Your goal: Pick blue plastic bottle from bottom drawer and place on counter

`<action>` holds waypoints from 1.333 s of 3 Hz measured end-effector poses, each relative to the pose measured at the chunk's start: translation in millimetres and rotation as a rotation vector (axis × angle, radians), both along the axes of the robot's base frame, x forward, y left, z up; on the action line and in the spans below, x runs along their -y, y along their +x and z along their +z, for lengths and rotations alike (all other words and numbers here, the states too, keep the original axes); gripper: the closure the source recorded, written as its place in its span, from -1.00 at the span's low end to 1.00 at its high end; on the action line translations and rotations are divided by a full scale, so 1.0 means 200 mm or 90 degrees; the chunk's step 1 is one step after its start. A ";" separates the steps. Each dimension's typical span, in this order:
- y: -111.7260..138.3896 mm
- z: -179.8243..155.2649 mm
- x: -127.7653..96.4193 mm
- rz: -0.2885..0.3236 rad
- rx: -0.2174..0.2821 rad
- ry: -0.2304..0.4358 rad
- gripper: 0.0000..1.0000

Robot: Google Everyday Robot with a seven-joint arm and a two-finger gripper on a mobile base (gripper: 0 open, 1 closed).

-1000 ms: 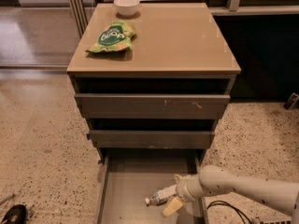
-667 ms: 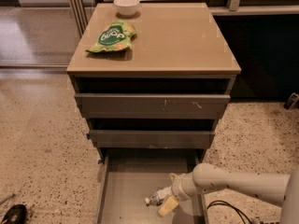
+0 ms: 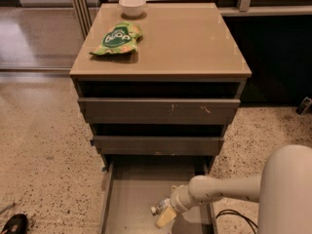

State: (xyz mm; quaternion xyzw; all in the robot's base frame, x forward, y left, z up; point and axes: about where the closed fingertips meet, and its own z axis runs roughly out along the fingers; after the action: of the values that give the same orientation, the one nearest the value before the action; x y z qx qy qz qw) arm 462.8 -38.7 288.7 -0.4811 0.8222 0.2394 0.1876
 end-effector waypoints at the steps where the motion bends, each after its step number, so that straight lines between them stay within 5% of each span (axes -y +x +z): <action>1: -0.03 -0.15 0.00 -0.036 -0.023 -0.002 -1.00; 3: -0.04 -0.15 0.01 -0.017 -0.020 -0.011 -1.00; 4: 0.03 -0.25 0.07 -0.058 -0.033 -0.050 -1.00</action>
Offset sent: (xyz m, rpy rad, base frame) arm -0.0041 -0.0007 -0.0242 -0.0036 0.0289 -0.0465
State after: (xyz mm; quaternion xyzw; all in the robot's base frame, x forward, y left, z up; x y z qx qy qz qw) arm 468.7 -51.8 237.7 -0.4438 0.8566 0.2103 0.1581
